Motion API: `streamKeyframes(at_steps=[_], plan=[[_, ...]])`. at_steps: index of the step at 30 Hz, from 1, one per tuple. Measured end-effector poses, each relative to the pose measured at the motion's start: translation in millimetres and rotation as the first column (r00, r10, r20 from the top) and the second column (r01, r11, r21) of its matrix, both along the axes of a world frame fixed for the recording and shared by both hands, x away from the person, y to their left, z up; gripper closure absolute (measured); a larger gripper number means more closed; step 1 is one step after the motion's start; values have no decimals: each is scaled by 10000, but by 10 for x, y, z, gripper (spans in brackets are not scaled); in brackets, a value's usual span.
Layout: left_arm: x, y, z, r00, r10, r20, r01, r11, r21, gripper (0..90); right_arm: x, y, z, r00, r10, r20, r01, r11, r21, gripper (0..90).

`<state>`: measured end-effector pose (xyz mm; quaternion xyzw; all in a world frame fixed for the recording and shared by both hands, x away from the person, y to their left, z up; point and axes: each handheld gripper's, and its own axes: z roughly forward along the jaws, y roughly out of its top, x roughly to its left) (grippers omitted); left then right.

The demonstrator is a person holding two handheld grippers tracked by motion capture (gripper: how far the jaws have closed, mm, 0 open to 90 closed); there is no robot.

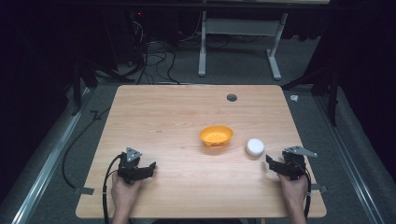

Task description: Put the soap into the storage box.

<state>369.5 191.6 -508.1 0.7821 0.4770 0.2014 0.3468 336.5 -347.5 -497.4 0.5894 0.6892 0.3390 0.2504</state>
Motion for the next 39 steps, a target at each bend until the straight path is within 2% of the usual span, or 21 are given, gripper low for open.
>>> streamKeyframes(at_steps=[9,19,28,39], plan=[[0,0,0,10000,-2,-1,2,10000,3,197,-74,66,-10,9998,193,62,-195,9994,280,239],[0,0,0,10000,0,-1,0,10000,-1,197,-122,188,19,9978,623,223,-629,9977,259,227],[0,0,0,10000,0,0,0,10000,-2,196,-76,284,8,9951,974,156,-976,9951,173,198],[0,0,0,10000,3,2,-3,10000,-6,197,30,381,80,9919,1261,142,-1262,9920,83,170]])
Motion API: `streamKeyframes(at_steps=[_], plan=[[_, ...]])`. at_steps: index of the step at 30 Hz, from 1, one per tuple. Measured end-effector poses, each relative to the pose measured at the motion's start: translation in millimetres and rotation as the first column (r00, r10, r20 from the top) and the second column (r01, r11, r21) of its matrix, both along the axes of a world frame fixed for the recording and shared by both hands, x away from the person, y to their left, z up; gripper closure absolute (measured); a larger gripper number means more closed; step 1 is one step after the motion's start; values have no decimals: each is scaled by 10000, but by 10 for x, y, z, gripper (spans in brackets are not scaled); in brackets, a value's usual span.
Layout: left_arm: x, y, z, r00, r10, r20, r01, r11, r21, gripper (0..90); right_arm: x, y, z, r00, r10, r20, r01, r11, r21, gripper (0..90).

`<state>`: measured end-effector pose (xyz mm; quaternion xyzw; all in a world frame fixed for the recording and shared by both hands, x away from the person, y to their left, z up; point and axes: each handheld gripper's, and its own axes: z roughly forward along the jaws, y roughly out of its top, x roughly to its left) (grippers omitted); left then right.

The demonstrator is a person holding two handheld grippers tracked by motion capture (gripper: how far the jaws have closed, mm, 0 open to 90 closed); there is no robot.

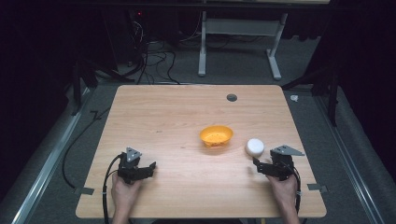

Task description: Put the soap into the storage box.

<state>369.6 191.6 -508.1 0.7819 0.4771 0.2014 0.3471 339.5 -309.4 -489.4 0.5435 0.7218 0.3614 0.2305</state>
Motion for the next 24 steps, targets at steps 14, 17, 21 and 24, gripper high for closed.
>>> streamKeyframes(at_steps=[14,17,21,24], plan=[[0,0,0,10000,-3,-3,3,10000,5,197,128,63,88,10000,60,54,-59,9996,-268,146],[0,0,0,10000,-2,-3,2,10000,4,197,178,89,111,9999,133,8,-132,9992,-376,143],[0,0,0,10000,-1,-2,1,10000,5,197,219,115,132,9998,187,36,-185,9988,-454,140],[0,1,0,10000,-2,-3,2,10000,6,197,256,134,151,9997,210,77,-206,9987,-470,138]])
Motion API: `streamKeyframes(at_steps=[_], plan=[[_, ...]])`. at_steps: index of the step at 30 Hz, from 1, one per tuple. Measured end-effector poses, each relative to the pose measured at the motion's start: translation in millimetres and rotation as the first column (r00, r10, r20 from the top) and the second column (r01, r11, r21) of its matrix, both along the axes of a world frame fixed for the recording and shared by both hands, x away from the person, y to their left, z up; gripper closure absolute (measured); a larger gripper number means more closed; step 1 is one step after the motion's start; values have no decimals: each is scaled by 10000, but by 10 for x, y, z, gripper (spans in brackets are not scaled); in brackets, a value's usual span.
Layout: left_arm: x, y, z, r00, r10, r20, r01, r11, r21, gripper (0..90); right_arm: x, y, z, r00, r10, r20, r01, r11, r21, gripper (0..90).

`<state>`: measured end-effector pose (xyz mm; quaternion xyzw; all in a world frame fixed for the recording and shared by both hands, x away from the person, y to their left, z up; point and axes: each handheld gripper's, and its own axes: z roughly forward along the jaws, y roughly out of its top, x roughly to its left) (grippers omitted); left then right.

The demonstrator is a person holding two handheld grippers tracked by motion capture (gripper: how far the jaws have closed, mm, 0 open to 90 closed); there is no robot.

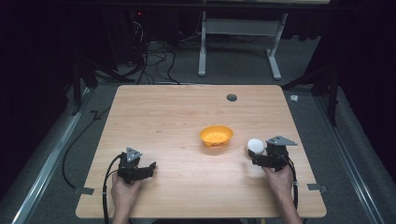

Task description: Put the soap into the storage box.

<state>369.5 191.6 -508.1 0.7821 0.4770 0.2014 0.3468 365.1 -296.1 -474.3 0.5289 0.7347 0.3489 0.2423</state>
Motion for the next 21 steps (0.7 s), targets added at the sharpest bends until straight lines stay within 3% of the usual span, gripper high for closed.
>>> streamKeyframes(at_steps=[8,21], plan=[[0,0,0,10000,-1,-1,1,10000,3,197,129,65,28,9999,172,-15,-173,9996,-227,138],[0,1,1,10000,-15,-11,15,10000,17,197,306,113,-102,9974,107,-715,-151,9980,-612,135]])
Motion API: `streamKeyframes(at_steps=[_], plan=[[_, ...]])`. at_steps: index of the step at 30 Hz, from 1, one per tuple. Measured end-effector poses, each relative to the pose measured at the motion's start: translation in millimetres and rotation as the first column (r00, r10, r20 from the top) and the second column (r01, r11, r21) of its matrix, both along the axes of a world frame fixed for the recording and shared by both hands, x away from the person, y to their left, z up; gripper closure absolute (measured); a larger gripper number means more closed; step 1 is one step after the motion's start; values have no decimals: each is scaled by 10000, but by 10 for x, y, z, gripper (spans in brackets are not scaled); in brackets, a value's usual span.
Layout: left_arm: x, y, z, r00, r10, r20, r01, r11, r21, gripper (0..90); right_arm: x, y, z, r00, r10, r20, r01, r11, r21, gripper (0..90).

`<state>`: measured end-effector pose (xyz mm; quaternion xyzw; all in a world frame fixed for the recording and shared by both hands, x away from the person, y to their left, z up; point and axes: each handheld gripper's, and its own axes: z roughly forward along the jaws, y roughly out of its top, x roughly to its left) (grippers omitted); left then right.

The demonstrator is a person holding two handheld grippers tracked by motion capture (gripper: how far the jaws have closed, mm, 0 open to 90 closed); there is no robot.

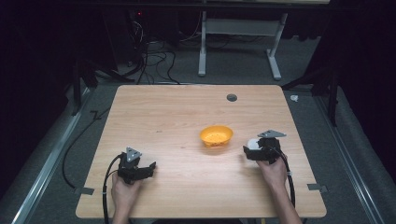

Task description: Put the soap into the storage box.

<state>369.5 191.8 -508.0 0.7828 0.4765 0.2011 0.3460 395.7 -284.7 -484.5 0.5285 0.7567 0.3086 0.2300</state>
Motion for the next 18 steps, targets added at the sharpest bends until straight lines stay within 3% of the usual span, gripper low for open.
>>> streamKeyframes(at_steps=[18], plan=[[0,0,0,10000,2,1,-2,10000,-2,197,25,-33,-91,9993,-130,-361,125,9998,-139,192]])
